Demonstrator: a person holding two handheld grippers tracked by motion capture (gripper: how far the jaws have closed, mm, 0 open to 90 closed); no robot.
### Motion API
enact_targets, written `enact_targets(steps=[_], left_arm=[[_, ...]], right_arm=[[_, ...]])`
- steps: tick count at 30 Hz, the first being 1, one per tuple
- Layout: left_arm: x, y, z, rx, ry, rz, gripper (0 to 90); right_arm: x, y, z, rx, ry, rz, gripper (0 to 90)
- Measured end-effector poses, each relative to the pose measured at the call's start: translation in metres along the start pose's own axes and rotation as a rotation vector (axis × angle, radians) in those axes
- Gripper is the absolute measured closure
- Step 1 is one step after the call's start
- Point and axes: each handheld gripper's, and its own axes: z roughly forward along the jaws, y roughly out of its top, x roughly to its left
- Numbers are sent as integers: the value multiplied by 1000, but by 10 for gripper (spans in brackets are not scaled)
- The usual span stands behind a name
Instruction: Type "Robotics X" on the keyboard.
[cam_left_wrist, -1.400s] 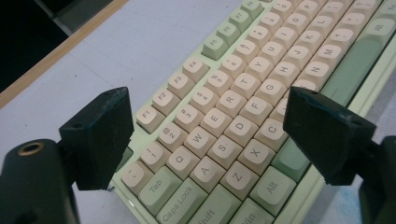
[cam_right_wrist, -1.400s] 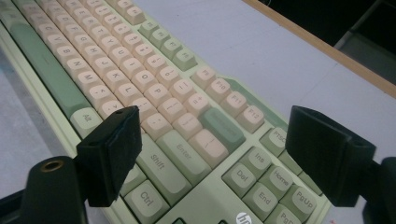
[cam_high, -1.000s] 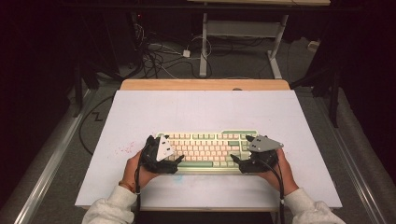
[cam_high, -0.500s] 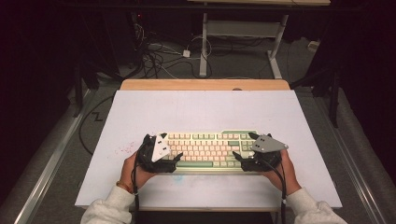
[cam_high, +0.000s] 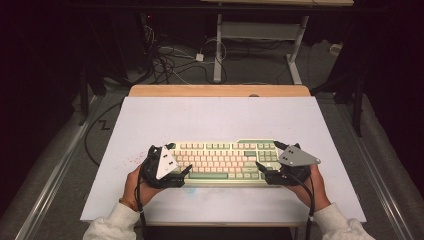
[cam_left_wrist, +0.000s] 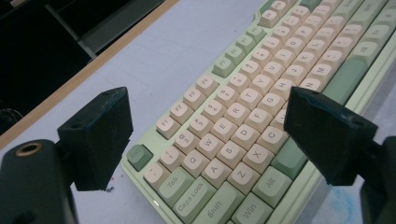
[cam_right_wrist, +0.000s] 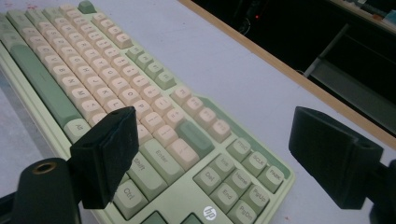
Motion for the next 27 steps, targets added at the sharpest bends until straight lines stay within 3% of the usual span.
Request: enact_targets(steps=[27], left_arm=[[-4,-22,-26,1,22,32,148]], right_arm=[[-4,-20,-31,-8,-54,-17,163]])
